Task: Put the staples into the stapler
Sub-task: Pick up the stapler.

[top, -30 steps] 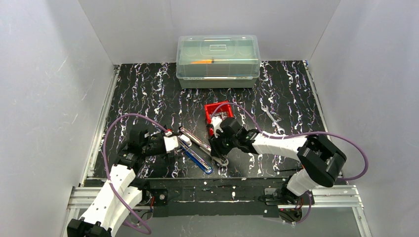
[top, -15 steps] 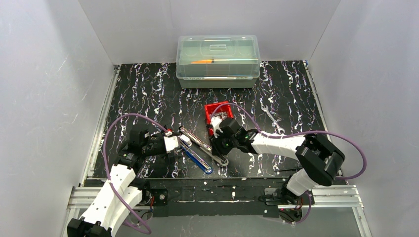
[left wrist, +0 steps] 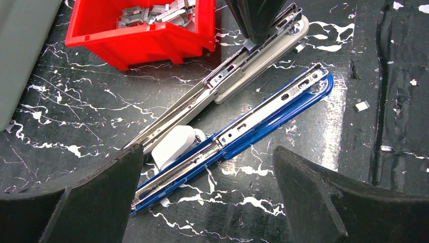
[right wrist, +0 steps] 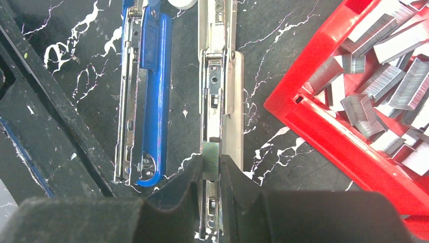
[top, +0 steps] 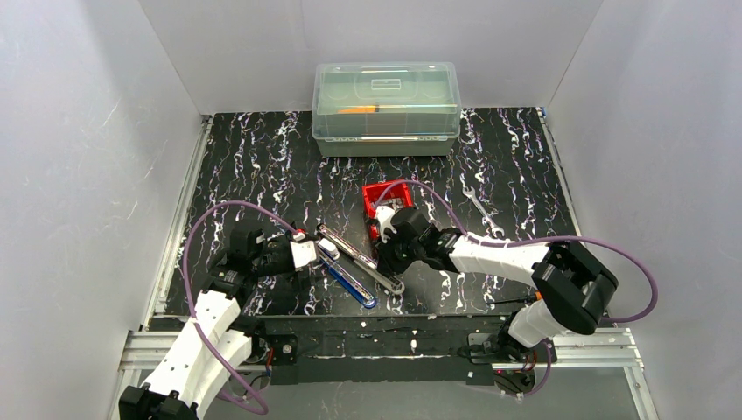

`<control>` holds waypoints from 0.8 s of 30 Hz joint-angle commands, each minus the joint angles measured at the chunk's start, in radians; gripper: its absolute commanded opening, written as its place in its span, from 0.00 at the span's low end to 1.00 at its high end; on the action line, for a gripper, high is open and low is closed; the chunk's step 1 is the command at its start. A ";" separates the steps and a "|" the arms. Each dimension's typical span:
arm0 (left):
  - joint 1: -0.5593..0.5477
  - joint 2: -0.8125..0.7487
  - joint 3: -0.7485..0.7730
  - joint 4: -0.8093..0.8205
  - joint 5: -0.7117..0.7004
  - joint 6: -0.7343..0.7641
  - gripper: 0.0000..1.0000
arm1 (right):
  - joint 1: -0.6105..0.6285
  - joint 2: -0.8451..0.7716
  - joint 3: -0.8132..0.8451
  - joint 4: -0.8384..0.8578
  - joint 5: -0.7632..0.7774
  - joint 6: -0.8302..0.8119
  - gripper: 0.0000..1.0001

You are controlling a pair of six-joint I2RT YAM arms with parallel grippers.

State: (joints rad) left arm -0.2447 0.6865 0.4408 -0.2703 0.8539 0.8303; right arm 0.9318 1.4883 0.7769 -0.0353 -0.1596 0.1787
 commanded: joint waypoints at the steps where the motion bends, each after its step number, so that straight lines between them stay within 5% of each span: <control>1: -0.004 0.001 0.041 -0.022 0.025 0.007 0.99 | 0.006 -0.011 0.041 0.006 -0.007 -0.003 0.22; 24: -0.003 -0.002 0.044 -0.027 0.031 0.000 0.99 | 0.006 -0.006 0.023 0.016 -0.043 0.001 0.18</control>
State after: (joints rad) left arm -0.2447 0.6861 0.4480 -0.2775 0.8543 0.8303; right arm 0.9318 1.4872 0.7967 -0.0517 -0.1970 0.1791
